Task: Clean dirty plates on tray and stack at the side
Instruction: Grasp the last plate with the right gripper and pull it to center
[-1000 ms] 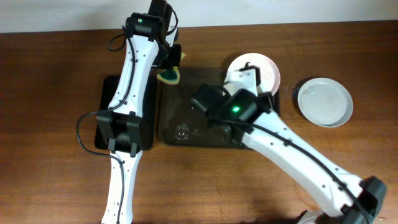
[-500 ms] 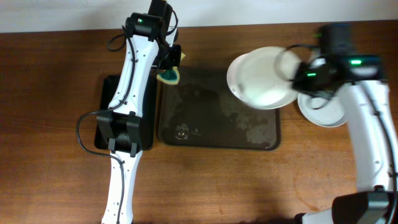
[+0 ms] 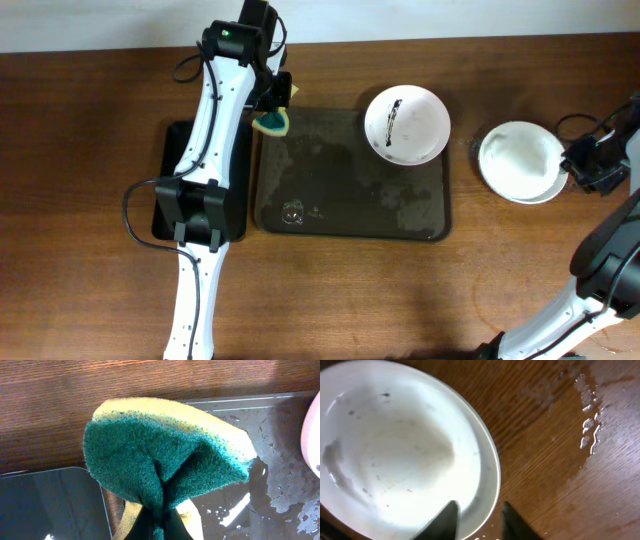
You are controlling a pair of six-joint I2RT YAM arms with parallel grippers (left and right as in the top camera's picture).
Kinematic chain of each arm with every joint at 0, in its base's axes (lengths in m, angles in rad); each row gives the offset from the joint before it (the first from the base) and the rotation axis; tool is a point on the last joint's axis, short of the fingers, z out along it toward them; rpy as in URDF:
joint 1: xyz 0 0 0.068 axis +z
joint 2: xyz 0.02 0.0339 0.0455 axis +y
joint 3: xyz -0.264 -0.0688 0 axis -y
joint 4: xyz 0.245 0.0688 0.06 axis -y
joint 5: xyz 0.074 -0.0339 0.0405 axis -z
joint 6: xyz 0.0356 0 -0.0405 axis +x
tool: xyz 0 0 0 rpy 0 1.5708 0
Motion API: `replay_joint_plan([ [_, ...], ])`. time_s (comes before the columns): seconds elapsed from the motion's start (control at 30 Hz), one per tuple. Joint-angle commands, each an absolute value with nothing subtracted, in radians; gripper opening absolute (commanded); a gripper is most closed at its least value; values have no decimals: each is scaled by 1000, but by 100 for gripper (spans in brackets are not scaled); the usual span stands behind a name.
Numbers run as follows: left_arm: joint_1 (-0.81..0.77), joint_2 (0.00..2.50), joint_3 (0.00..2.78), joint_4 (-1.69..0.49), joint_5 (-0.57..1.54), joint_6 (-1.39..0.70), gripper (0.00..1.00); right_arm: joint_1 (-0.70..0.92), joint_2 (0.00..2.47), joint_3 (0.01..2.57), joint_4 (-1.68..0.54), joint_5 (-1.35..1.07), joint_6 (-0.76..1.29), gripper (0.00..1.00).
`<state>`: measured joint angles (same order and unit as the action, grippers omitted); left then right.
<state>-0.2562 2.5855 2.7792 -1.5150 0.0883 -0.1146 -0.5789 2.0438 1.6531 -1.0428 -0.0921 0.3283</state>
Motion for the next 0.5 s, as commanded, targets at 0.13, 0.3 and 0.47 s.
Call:
replay_joint_plan([
  [0.13, -260, 2592, 2799, -1513, 81, -126, 0, -354, 2004, 1849, -1184, -306, 188, 36],
  [0.3, -260, 2592, 2799, -1512, 81, -126, 0, -86, 2007, 1692, -986, -89, 388, 38],
  [0.47, -260, 2592, 2799, -1512, 81, -126, 0, -6, 2064, 1551, -834, -40, 454, 28],
])
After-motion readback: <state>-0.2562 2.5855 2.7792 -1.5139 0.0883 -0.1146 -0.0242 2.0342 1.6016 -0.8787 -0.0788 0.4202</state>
